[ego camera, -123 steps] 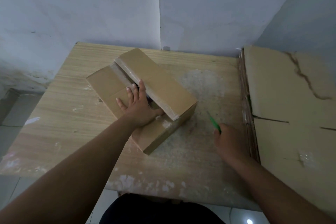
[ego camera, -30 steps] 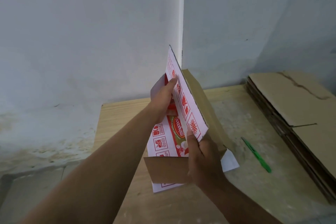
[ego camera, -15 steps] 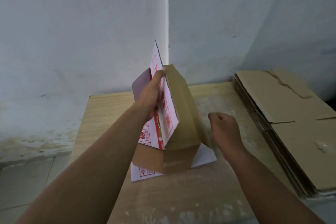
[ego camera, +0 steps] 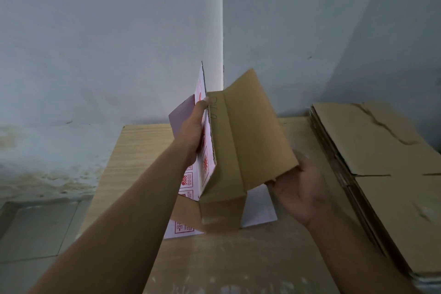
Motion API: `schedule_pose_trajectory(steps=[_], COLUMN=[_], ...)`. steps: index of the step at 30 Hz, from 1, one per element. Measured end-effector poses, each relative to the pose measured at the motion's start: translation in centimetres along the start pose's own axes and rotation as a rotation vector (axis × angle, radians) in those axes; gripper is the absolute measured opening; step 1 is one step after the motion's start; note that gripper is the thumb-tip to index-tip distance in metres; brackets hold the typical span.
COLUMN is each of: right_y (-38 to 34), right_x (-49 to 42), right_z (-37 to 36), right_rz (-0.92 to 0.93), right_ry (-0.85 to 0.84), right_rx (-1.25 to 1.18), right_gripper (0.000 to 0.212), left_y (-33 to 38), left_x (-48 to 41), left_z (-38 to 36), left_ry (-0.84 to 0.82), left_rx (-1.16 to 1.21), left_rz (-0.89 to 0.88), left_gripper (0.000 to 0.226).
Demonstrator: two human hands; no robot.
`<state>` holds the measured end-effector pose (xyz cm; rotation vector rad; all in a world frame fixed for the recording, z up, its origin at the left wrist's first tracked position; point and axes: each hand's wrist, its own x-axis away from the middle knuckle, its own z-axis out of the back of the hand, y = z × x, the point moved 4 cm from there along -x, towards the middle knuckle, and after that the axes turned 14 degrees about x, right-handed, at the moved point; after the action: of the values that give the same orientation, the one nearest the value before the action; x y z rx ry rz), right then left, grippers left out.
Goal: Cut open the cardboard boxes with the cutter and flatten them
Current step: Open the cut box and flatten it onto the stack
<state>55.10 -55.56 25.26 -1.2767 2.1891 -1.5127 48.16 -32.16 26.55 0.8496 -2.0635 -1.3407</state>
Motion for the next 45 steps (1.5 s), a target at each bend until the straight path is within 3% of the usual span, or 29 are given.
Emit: schedule_pose_trajectory(steps=[4, 8, 12, 17, 21, 24, 27, 31, 39, 41, 45], right_y=[0.7, 2.3, 3.5, 3.7, 3.4, 2.5, 1.1, 0.1, -1.2, -0.4, 2.2], right_x=[-0.3, -1.4, -2.8, -4.4, -6.3, -8.2, -9.1, -8.8, -6.4, -5.1, -3.3], right_z=[-5.6, -8.4, -9.0, -9.1, -7.3, -4.8, -2.6, -0.3, 5.3, 6.2, 6.8], right_rz=[0.203, 0.295, 0.301, 0.311, 0.216, 0.125, 0.063, 0.109, 0.199, 0.178, 0.134], right_ry=[-0.138, -0.071, -0.043, -0.023, -0.021, -0.027, -0.135, -0.246, -0.06, -0.008, 0.151], right_rx=[0.594, 0.927, 0.953, 0.905, 0.911, 0.896, 0.915, 1.023, 1.054, 1.025, 0.877], right_gripper=[0.04, 0.041, 0.047, 0.047, 0.047, 0.036, 0.036, 0.036, 0.01, 0.003, 0.01], left_y=[0.3, 0.1, 0.3, -0.6, -0.1, -0.3, -0.4, -0.3, 0.6, 0.3, -1.4], left_x=[1.0, 1.6, 2.3, 3.1, 3.1, 3.3, 3.6, 3.2, 0.7, 0.0, -1.6], left_z=[-0.3, -0.4, -0.6, 0.1, 0.6, 0.7, 0.6, 0.1, 0.1, -0.7, -2.3], left_ry=[0.022, -0.007, -0.003, -0.083, -0.096, -0.085, -0.074, -0.028, 0.026, 0.016, 0.016], left_rx=[0.068, 0.016, -0.056, 0.023, -0.06, -0.08, -0.076, -0.084, 0.036, 0.004, -0.031], left_rz=[0.078, 0.101, 0.042, 0.15, 0.147, 0.153, 0.125, 0.143, 0.237, 0.245, 0.315], left_gripper=[0.069, 0.058, 0.051, 0.085, 0.074, 0.069, 0.062, 0.059, 0.042, 0.044, 0.06])
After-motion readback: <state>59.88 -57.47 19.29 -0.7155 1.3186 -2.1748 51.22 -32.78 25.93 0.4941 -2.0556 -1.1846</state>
